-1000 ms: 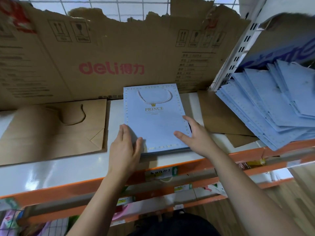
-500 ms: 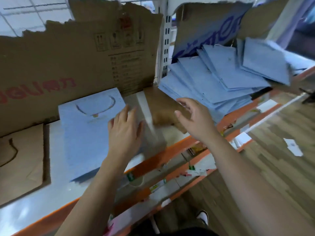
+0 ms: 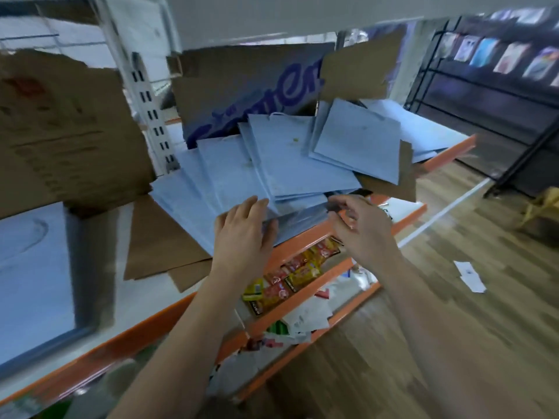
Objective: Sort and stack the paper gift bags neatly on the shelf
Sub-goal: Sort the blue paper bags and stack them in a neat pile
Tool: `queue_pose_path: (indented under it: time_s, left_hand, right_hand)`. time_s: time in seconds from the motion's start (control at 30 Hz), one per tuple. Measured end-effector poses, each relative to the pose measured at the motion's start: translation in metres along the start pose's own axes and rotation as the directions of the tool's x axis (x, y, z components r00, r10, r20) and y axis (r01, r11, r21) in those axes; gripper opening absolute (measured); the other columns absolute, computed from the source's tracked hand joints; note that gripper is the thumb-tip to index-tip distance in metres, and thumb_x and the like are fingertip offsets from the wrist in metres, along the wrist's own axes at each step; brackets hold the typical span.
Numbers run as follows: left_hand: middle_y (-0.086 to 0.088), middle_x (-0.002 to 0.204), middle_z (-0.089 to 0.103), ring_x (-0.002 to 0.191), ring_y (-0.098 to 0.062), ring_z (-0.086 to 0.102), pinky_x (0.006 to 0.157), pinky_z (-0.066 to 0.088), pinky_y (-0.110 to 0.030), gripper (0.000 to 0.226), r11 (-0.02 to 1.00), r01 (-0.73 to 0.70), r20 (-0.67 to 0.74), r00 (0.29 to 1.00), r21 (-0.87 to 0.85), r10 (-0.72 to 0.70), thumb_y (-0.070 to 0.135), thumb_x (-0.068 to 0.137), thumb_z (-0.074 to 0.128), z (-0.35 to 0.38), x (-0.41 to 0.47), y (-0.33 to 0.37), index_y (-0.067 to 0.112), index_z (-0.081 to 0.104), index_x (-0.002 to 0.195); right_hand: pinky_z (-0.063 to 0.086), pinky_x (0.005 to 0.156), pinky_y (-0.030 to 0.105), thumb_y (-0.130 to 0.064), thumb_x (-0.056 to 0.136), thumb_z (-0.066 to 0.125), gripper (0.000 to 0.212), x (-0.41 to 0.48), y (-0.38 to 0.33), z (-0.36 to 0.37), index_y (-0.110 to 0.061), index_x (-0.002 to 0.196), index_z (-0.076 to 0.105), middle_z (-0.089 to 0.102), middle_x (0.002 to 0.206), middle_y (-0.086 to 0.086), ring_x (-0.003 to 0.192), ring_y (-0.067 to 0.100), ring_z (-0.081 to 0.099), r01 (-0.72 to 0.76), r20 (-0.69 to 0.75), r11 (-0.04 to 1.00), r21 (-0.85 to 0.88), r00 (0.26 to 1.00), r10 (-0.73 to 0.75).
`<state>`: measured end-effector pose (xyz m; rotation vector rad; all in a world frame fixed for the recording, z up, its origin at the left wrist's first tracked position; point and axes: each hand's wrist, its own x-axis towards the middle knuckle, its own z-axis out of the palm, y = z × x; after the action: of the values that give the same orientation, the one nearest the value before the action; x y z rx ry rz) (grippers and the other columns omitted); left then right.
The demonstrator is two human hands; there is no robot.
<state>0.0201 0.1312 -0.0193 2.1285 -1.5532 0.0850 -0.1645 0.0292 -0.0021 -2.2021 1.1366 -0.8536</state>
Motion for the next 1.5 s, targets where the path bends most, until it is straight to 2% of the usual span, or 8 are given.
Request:
queue_pose_path:
  time_s: [0.33, 0.47, 0.7, 0.83, 1.03, 1.13, 1.33, 1.5]
  left_hand:
    - [-0.009, 0.14, 0.051, 0.128, -0.029, 0.048, 0.105, 0.031, -0.045, 0.044, 0.999, -0.025, -0.01, 1.0, 0.028, 0.026, 0.035, 0.098, 0.045, 0.043, 0.082, 0.048, 0.014, 0.05, 0.136]
    - [-0.007, 0.143, 0.048, 0.131, -0.028, 0.044, 0.108, 0.029, -0.045, 0.045, 0.998, -0.003, -0.012, 1.0, 0.059, 0.004, 0.037, 0.099, 0.041, 0.06, 0.127, 0.054, 0.015, 0.046, 0.139]
    - [-0.009, 0.139, 0.052, 0.129, -0.029, 0.046, 0.104, 0.031, -0.046, 0.043, 1.0, 0.003, -0.033, 0.999, 0.002, -0.003, 0.036, 0.099, 0.046, 0.086, 0.192, 0.069, 0.013, 0.049, 0.135]
    - [-0.009, 0.141, 0.05, 0.13, -0.027, 0.045, 0.105, 0.03, -0.045, 0.043, 0.999, 0.024, -0.018, 1.0, 0.025, -0.024, 0.036, 0.099, 0.045, 0.1, 0.213, 0.074, 0.014, 0.049, 0.136]
    - [-0.009, 0.135, 0.054, 0.123, -0.029, 0.05, 0.103, 0.032, -0.046, 0.04, 0.993, 0.112, -0.063, 0.992, 0.025, -0.111, 0.034, 0.098, 0.048, 0.114, 0.227, 0.08, 0.012, 0.052, 0.132]
    - [-0.009, 0.132, 0.056, 0.117, -0.03, 0.053, 0.101, 0.034, -0.046, 0.04, 0.983, 0.182, -0.085, 0.98, 0.018, -0.18, 0.035, 0.098, 0.047, 0.119, 0.23, 0.084, 0.013, 0.052, 0.132]
    - [-0.009, 0.131, 0.058, 0.117, -0.03, 0.054, 0.099, 0.037, -0.046, 0.04, 0.966, 0.259, -0.142, 0.956, -0.001, -0.256, 0.032, 0.098, 0.049, 0.125, 0.23, 0.101, 0.012, 0.053, 0.132]
    - [-0.017, 0.126, 0.059, 0.114, -0.034, 0.056, 0.096, 0.045, -0.048, 0.041, 0.958, 0.287, -0.175, 0.942, -0.023, -0.287, 0.03, 0.098, 0.05, 0.124, 0.232, 0.105, 0.005, 0.054, 0.13]
  right_hand:
    - [0.049, 0.089, 0.034, -0.019, 0.093, 0.058, 0.022, 0.059, 0.077, -0.042, -0.011, 0.11, 0.069, 0.07, 0.108, 0.004, 0.102, 0.022, 0.063, -0.109, -0.08, 0.992, -0.069, 0.991, 0.103]
    - [0.039, 0.085, 0.024, -0.025, 0.095, 0.054, 0.03, 0.098, 0.107, -0.057, -0.013, 0.121, 0.064, 0.065, 0.123, 0.005, 0.111, 0.024, 0.06, -0.249, -0.118, 0.964, -0.088, 0.964, 0.238]
    - [0.043, 0.077, 0.028, -0.032, 0.097, 0.049, 0.043, 0.167, 0.153, -0.059, -0.015, 0.136, 0.05, 0.056, 0.132, 0.01, 0.113, 0.03, 0.056, -0.381, -0.05, 0.912, -0.153, 0.924, 0.378]
    - [0.052, 0.09, 0.045, -0.049, 0.084, 0.064, 0.06, 0.194, 0.166, -0.054, -0.02, 0.134, 0.049, 0.057, 0.128, 0.006, 0.112, 0.029, 0.054, -0.369, -0.08, 0.92, -0.133, 0.929, 0.361]
    - [0.045, 0.094, 0.04, -0.04, 0.075, 0.079, 0.072, 0.209, 0.181, -0.052, -0.016, 0.137, 0.05, 0.056, 0.132, 0.006, 0.118, 0.028, 0.051, -0.332, -0.103, 0.938, -0.101, 0.941, 0.322]
    - [0.047, 0.087, 0.033, -0.03, 0.076, 0.081, 0.07, 0.214, 0.184, -0.056, -0.014, 0.135, 0.048, 0.053, 0.131, 0.007, 0.114, 0.025, 0.052, -0.313, -0.071, 0.95, 0.01, 0.947, 0.313]
    - [0.048, 0.056, 0.02, -0.015, 0.07, 0.085, 0.069, 0.235, 0.207, -0.078, -0.014, 0.125, 0.043, 0.063, 0.1, 0.002, 0.083, 0.015, 0.063, -0.385, 0.097, 0.862, 0.329, 0.922, 0.375]
    - [0.054, 0.051, 0.025, -0.001, 0.081, 0.07, 0.042, 0.24, 0.232, -0.095, -0.008, 0.121, 0.06, 0.07, 0.099, 0.007, 0.082, 0.021, 0.068, -0.44, 0.217, 0.763, 0.473, 0.898, 0.383]
